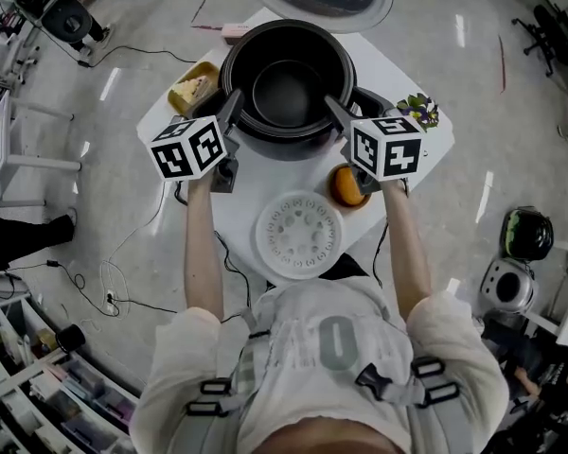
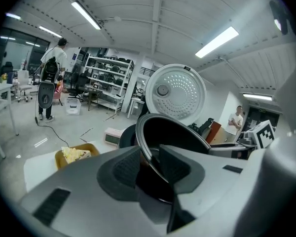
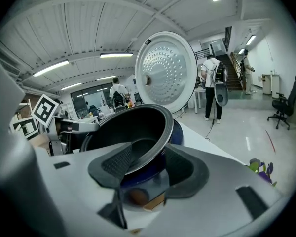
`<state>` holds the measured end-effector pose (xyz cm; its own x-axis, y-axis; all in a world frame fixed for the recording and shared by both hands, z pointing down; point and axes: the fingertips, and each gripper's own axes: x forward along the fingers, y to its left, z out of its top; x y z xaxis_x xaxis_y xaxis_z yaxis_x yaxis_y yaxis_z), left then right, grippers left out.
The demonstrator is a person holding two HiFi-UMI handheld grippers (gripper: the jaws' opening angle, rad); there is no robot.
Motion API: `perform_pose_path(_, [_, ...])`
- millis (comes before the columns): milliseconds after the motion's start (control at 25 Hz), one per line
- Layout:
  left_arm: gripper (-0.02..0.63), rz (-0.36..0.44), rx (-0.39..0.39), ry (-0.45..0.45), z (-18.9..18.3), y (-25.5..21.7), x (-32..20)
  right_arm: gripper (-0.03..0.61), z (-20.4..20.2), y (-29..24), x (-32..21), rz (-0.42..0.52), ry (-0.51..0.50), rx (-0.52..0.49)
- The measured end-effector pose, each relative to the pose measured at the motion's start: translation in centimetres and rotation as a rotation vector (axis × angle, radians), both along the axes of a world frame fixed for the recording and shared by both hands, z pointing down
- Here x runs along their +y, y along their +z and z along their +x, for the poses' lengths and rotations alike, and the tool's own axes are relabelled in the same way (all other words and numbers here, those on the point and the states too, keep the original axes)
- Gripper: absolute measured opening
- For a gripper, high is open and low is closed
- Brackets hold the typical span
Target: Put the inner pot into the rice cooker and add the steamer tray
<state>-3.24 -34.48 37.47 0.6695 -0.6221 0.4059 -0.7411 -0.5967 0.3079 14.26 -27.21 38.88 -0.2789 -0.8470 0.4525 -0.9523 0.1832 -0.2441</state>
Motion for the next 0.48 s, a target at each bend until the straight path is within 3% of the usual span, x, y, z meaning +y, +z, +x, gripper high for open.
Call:
perform_pose_path(320, [0.114, -0.017, 0.047, -0.032, -0.50, 0.86, -0.64, 0.210, -0.19, 0.00, -0.56, 0.008, 0.014, -0.004])
perform_pose_path(480, [0.114, 0.010, 0.023, -0.050, -0.21, 1.02, -0.79, 0.199, 0.54, 0.14, -0.55, 0.050, 0.097, 0.022])
